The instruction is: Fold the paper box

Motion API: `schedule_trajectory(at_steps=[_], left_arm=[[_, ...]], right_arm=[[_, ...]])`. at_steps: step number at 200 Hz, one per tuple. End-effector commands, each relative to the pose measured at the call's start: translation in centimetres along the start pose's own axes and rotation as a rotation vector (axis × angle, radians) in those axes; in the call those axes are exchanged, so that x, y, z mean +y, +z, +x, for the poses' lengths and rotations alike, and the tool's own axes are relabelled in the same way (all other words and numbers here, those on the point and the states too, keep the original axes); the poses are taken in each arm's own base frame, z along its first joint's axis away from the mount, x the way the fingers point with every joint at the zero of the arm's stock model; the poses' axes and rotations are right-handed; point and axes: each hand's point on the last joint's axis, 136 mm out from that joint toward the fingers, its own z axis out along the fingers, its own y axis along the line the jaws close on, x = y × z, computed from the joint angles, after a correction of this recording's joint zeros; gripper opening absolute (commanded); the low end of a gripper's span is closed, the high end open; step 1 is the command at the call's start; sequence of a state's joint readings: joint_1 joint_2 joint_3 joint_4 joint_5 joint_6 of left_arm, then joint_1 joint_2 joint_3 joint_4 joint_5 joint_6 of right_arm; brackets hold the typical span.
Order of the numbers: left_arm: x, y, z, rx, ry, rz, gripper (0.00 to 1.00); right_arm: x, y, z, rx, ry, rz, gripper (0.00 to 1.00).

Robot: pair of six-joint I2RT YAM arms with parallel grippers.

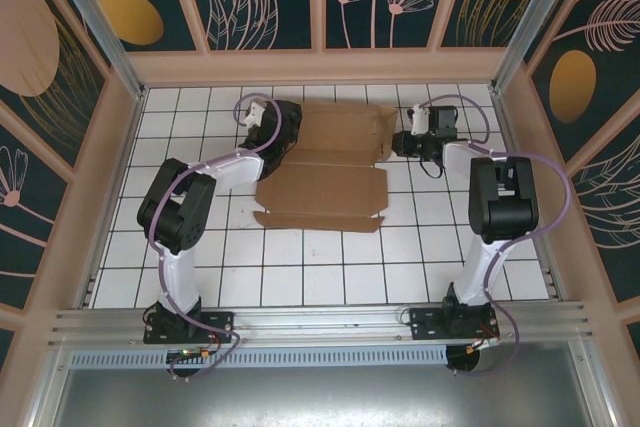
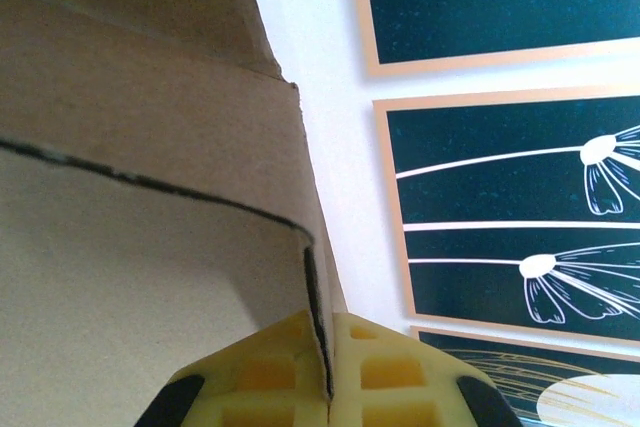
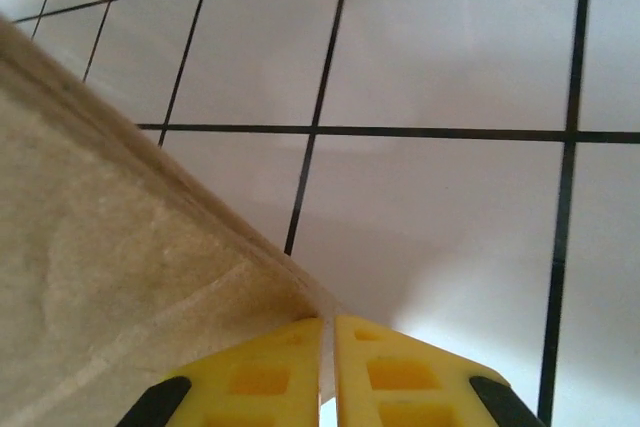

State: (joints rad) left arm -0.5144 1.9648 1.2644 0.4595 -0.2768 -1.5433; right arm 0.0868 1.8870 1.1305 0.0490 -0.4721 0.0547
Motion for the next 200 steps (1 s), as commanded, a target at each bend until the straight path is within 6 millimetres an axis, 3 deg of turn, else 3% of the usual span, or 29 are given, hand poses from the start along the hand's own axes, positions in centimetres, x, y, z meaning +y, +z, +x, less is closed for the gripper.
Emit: schedule_trajectory(at_steps=[1, 30, 62, 101, 126, 174, 200], left_arm=[[1.4, 0.6, 0.3, 0.024, 0.021, -0.040, 0.00], [1.3, 0.6, 0.3, 0.029, 0.019, -0.031, 0.00], [1.7, 0.5, 0.2, 0.035, 0.013, -0.027, 0.00], [1.9, 0.3, 0.3, 0.048, 0.008, -0.020, 0.00], [1.9, 0.2, 0.4, 0.060, 0.003, -0.012, 0.00], [2.0, -0.6, 0.6, 0.086, -0.007, 0.000, 0.00], [2.4, -0.8, 0.7, 0.091, -0.008, -0.007, 0.00]], right_arm=[[2.7, -0.4, -0.3, -0.018, -0.115, -0.089, 0.12], [3.4, -1.0, -0.2, -0.025, -0.141, -0.107, 0.13], [5.4, -1.7, -0.7, -0.036, -0.191, -0.166, 0.14], [7.4, -1.7, 0.6, 0.000, -0.264, -0.181, 0.17], [7.9, -1.7, 1.1, -0.011, -0.320, -0.133, 0.21], [7.5, -1.2, 0.1, -0.056, -0.349, -0.061, 0.31], [8.2, -1.3, -0.4, -0.077, -0.381, -0.060, 0.45]])
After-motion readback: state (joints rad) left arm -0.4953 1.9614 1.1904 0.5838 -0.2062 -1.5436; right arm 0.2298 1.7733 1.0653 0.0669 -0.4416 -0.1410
